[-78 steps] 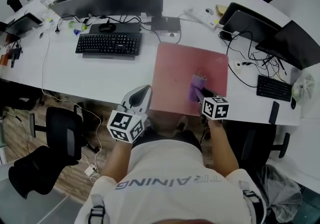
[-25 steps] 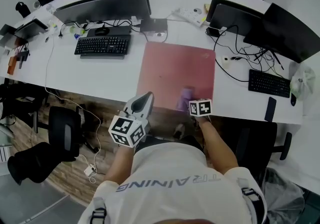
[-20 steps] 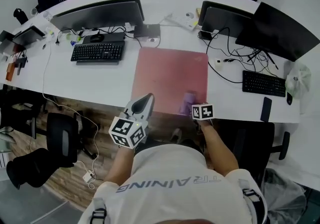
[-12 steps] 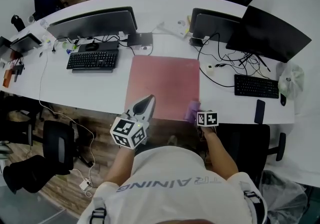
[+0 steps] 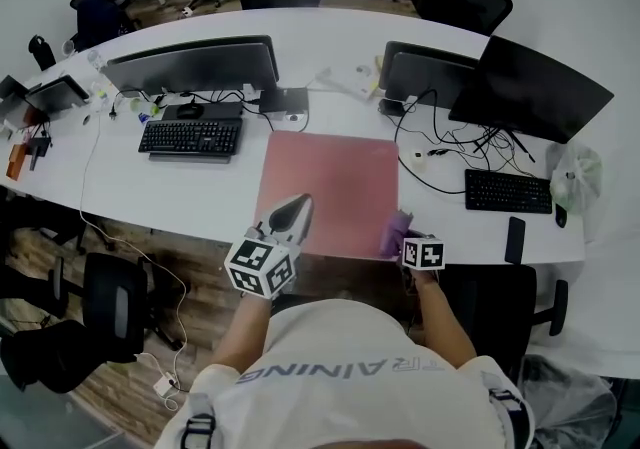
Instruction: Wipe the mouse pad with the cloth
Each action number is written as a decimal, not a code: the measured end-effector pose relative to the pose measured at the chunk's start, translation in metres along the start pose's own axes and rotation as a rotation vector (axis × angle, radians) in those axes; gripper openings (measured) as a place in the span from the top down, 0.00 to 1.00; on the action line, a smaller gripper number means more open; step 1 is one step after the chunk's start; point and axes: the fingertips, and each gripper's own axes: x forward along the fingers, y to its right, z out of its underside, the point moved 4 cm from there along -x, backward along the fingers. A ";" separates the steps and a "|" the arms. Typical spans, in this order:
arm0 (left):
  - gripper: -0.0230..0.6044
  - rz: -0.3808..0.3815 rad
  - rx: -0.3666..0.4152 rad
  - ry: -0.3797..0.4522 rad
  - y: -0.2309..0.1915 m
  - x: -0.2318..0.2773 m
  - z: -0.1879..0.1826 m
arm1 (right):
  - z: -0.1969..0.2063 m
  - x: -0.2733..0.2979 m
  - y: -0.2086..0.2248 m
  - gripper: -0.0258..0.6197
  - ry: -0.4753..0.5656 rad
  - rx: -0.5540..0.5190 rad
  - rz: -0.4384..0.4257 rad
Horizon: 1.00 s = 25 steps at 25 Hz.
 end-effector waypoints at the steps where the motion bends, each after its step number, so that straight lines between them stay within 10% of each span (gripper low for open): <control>1: 0.91 0.000 0.003 0.005 -0.003 -0.001 -0.003 | -0.013 -0.005 -0.005 0.81 0.036 -0.009 0.001; 14: 0.91 0.023 0.079 0.045 -0.061 -0.035 -0.058 | -0.177 -0.107 -0.140 0.81 0.525 -0.144 -0.077; 25: 0.91 0.029 0.112 0.107 -0.110 -0.062 -0.097 | -0.222 -0.163 -0.223 0.81 0.731 -0.254 -0.013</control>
